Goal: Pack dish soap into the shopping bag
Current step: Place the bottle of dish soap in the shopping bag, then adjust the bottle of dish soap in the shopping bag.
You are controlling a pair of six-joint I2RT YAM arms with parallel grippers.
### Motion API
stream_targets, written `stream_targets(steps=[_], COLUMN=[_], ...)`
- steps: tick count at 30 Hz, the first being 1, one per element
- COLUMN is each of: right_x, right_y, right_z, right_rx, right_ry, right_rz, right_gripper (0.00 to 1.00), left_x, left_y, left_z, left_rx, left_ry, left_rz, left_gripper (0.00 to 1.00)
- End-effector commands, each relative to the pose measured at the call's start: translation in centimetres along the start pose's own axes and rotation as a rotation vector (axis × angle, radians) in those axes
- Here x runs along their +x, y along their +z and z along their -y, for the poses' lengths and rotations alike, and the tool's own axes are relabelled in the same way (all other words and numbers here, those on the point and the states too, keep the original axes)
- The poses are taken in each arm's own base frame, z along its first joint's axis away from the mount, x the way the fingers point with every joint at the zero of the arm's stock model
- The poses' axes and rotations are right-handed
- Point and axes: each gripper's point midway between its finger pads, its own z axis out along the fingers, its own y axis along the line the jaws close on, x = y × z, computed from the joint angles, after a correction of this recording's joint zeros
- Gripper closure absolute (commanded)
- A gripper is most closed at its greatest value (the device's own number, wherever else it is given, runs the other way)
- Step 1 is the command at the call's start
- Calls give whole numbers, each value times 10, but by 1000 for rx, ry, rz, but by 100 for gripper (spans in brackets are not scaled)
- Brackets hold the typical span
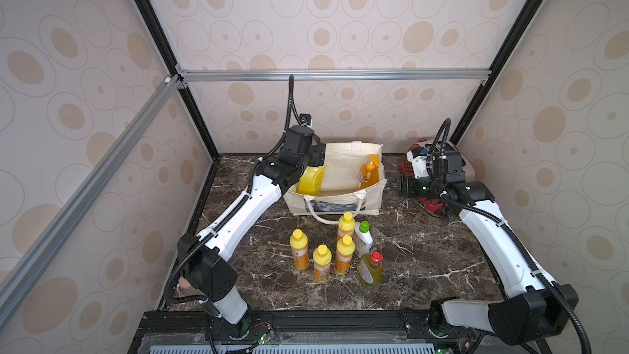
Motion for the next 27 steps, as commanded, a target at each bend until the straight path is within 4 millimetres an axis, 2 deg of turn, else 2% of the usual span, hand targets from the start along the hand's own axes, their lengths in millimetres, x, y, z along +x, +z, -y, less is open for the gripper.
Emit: stream_targets(steps=[1, 3, 5, 7, 9, 12, 16, 18, 20, 22, 27], right_x=[-16, -21, -25, -30, -38, -48, -52, -45, -43, -43, -43], right_y=[-30, -44, -57, -64, -61, -40, 4, 29, 51, 75, 125], right_z=[-26, -52, -87, -119, -140, -162, -195, -217, -229, -233, -225], right_rx=[-87, -141, -202, -251, -287, -293, -288, -325, -339, -329, -251], right_ry=[-32, -98, -189, -262, -286, -304, -361, -413, -438, -434, -422], right_rz=[74, 107, 132, 145, 138, 102, 55, 7, -13, -28, -43], right_gripper=[35, 36, 37, 37, 37, 38, 38, 38, 38, 37, 35], left_x=[-45, -47, -45, -28, -11, 19, 53, 71, 85, 93, 109], left_y=[-46, -65, -83, -94, -93, -78, -59, -49, -38, -31, -18], left_z=[8, -1, -18, -39, -55, -73, -69, -70, -72, -71, -66], left_rx=[107, 85, 28, -23, -10, 10, 38, 31, 22, 33, 66], left_ry=[-57, -73, -80, -95, -148, -203, -157, -117, -93, -75, -58], left_rz=[76, 61, 55, -5, -57, -149, -292, -357, -395, -416, -451], left_gripper=[5, 4, 6, 9, 11, 14, 13, 12, 13, 12, 13])
